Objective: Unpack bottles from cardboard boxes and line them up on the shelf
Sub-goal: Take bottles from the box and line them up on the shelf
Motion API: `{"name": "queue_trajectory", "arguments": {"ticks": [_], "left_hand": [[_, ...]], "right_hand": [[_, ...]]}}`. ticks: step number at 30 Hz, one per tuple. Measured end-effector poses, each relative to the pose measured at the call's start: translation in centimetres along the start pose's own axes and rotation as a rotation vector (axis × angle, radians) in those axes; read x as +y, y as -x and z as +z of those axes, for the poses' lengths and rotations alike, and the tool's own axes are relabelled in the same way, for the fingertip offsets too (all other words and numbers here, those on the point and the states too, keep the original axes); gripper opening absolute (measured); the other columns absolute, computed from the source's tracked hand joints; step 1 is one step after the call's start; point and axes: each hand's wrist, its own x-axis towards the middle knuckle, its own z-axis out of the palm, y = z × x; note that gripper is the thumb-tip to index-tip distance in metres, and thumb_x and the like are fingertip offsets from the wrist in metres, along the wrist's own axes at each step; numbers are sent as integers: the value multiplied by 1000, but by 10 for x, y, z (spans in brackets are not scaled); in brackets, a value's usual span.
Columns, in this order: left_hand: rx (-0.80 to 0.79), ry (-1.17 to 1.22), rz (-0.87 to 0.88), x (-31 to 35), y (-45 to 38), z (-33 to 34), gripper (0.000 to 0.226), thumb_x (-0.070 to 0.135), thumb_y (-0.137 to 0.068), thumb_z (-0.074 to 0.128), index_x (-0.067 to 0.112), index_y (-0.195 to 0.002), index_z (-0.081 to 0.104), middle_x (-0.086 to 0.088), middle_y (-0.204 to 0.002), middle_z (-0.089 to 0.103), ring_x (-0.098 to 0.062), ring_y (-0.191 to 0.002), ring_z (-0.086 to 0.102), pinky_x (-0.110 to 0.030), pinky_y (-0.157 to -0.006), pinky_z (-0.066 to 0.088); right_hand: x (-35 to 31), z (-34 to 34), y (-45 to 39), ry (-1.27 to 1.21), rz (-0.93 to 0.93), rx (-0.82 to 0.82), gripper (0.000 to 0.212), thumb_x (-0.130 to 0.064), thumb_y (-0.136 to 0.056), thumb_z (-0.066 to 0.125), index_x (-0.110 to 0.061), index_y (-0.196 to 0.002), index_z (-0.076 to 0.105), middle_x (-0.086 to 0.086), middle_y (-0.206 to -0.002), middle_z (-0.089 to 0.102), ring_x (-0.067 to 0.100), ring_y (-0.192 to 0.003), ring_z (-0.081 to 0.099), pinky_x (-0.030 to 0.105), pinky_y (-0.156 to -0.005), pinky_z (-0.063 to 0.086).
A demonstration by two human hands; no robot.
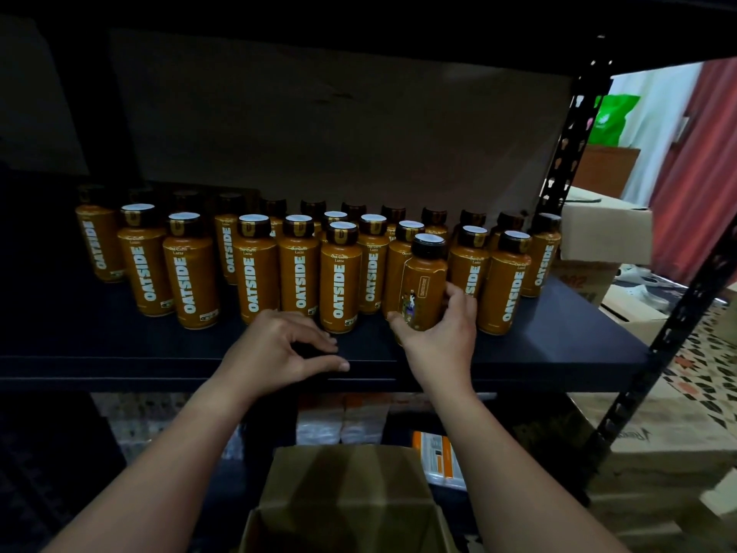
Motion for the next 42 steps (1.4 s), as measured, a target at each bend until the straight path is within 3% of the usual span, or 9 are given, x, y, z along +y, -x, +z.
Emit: {"name": "queue_trajectory", "arguments": {"ticks": [6, 11, 13, 15, 18, 23, 27, 32, 42], "left_hand": [[-6, 5, -10, 1, 0, 0, 27, 47, -74, 85, 25, -88, 83, 17, -92, 76, 5, -89, 70, -23, -78, 59], [-2, 2, -8, 1, 0, 1, 26, 45, -74, 87, 24, -88, 83, 17, -91, 76, 5, -89, 70, -26, -77, 60], [4, 2, -11, 1, 0, 1, 26, 46, -74, 87, 24, -88, 83, 17, -91, 76, 5, -89, 71, -27, -77, 61], [14, 1, -22, 0, 0, 2, 27, 47, -73, 86, 24, -87, 83, 17, -91, 76, 4, -89, 71, -28, -78, 61], [21, -2, -26, -1, 0, 3, 26, 47, -73, 87, 25, -87, 83, 17, -91, 76, 4, -89, 71, -30, -78, 61], [23, 1, -29, -2, 1, 3, 25, 46, -73, 88, 26, -86, 83, 18, -90, 76, 4, -89, 71, -31, -78, 61], [24, 0, -28, -1, 0, 3, 25, 47, -73, 88, 27, -86, 83, 19, -90, 76, 4, -90, 71, -32, -78, 61], [22, -11, -22, -1, 0, 2, 26, 47, -73, 87, 26, -87, 83, 18, -91, 76, 4, -90, 71, -30, -78, 61], [-28, -154, 98, 2, 3, -2, 33, 52, -86, 74, 22, -98, 82, 11, -98, 77, 4, -92, 69, -27, -78, 60]], "right_hand": [[1, 0, 1, -24, -37, -18, 75, -31, -80, 82, -27, -141, 39, -6, -138, 40, 13, -131, 42, 34, -109, 41], [3, -1, 0, -50, -26, -7, 70, -30, -77, 85, -32, -132, 41, -7, -133, 46, 10, -120, 48, 19, -91, 40], [3, 2, -1, -69, -6, 14, 70, -30, -74, 88, -38, -122, 38, -8, -129, 47, 11, -115, 52, 18, -88, 45], [3, 5, -2, -72, 11, 45, 73, -31, -70, 90, -40, -118, 36, -8, -127, 48, 12, -114, 54, 28, -92, 52], [3, 8, -3, -60, 30, 76, 74, -31, -70, 90, -40, -117, 33, -6, -132, 47, 16, -123, 52, 37, -102, 51], [1, 10, -3, -29, 35, 107, 74, -32, -73, 89, -37, -114, 29, -2, -131, 46, 18, -125, 48, 30, -94, 47], [1, 12, -3, 7, 10, 145, 77, -36, -70, 91, -35, -114, 27, -2, -132, 46, 17, -126, 46, 37, -100, 48], [0, 11, -4, 10, -10, 138, 79, -41, -69, 91, -31, -119, 30, -4, -131, 45, 9, -119, 41, 28, -96, 41], [3, 6, -1, -16, -33, 91, 84, -50, -73, 85, -28, -136, 33, -8, -137, 42, 12, -128, 42, 39, -106, 45]]}}
